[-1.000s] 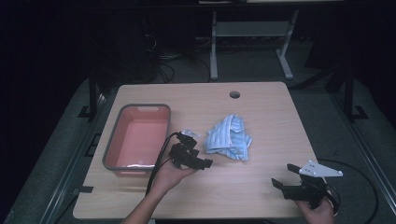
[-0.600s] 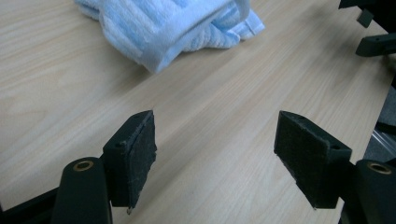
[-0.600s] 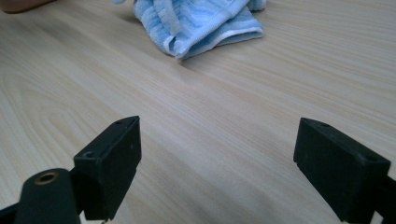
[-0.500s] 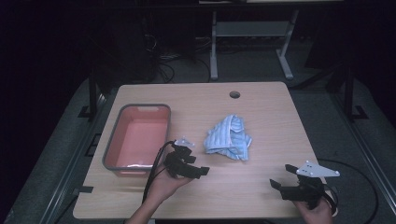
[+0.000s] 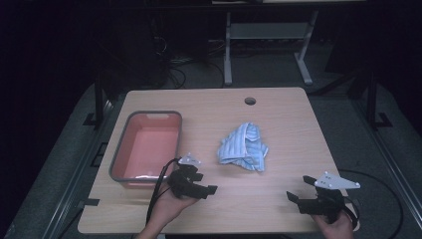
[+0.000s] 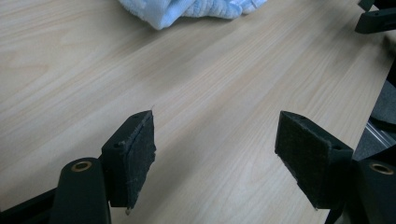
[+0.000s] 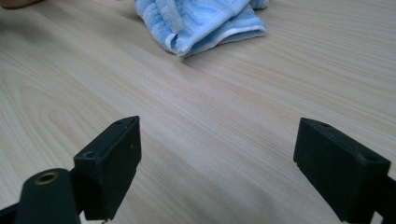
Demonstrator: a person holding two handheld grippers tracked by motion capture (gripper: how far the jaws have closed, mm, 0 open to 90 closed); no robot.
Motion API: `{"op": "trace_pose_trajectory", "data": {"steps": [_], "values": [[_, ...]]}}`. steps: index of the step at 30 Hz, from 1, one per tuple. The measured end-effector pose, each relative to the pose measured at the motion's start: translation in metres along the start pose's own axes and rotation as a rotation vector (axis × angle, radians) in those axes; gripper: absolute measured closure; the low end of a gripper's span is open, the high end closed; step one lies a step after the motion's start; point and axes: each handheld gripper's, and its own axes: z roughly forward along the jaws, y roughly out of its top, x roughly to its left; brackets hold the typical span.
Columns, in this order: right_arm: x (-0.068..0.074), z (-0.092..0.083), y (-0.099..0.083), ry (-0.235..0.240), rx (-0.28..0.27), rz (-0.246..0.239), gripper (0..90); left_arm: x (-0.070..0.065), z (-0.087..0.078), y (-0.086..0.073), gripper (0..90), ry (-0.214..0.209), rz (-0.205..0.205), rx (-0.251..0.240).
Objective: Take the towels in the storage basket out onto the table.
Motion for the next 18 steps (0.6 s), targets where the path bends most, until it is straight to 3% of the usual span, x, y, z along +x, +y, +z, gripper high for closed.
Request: {"op": "trace_pose_trajectory", "data": {"steps": [17,18], "values": [[0.006,0.002,0.002,0.0,-0.002,-0.017,14.5,0.0,-0.013,-0.031,28.2,0.017,0.003,-0.02],[0.007,0.002,0.003,-0.001,-0.003,-0.017,14.5,0.001,-0.014,-0.036,28.1,-0.006,-0.017,-0.036]]}}
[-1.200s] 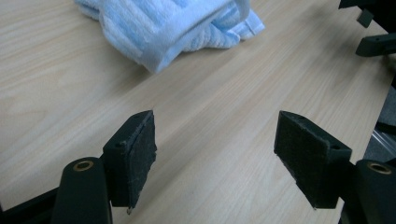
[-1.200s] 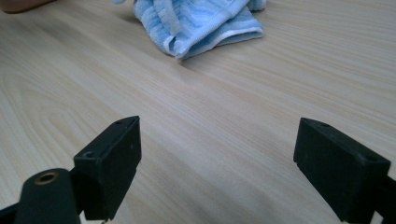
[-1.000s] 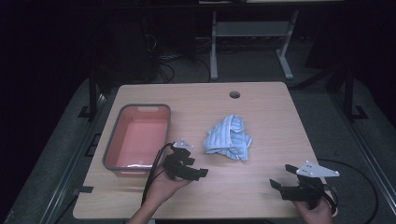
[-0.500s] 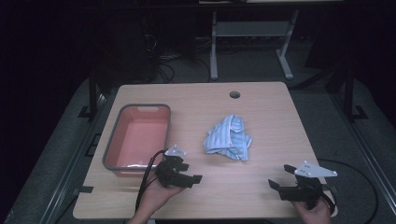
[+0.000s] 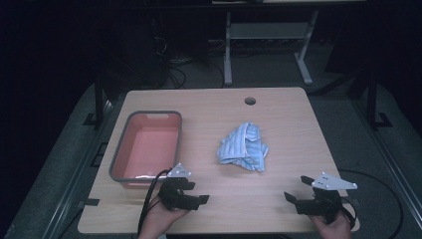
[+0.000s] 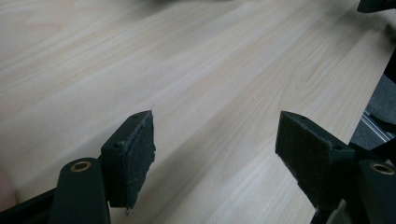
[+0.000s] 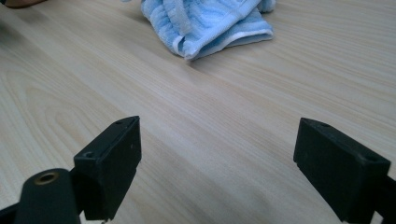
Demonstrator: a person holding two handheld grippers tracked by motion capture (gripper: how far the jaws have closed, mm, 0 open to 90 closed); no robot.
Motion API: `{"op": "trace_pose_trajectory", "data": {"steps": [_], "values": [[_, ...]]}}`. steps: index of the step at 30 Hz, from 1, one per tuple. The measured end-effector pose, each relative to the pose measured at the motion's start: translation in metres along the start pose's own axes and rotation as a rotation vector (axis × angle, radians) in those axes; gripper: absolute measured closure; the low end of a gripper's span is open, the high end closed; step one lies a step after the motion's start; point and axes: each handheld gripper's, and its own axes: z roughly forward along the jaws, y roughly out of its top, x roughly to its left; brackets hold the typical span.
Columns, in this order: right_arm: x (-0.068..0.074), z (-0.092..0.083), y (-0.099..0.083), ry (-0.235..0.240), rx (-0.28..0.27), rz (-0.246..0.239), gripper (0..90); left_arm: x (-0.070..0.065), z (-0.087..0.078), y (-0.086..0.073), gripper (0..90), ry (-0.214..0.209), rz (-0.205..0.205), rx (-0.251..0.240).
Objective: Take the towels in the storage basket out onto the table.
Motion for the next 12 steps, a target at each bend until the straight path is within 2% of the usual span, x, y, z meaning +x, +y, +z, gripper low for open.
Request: {"op": "trace_pose_trajectory", "data": {"steps": [1,3,6,9,10,12], "values": [[0.001,0.0,0.0,0.0,0.002,0.001,14.5,0.0,-0.001,-0.003,28.1,-0.013,-0.011,-0.013],[0.001,-0.001,0.0,-0.003,-0.001,-0.004,14.5,-0.001,-0.001,-0.007,28.1,0.006,-0.002,-0.017],[0.002,-0.002,-0.001,-0.003,-0.001,0.0,14.4,-0.001,-0.001,-0.012,28.0,0.001,-0.006,-0.026],[0.004,-0.003,-0.002,-0.003,0.0,-0.003,14.4,-0.005,-0.002,-0.015,27.2,0.02,0.022,-0.036],[0.005,-0.004,-0.002,-0.001,-0.008,0.001,14.0,-0.008,-0.004,-0.015,27.1,0.034,0.046,-0.046],[0.006,-0.004,-0.002,0.0,-0.013,0.003,14.1,-0.008,-0.005,-0.015,27.1,0.036,0.054,-0.053]]}}
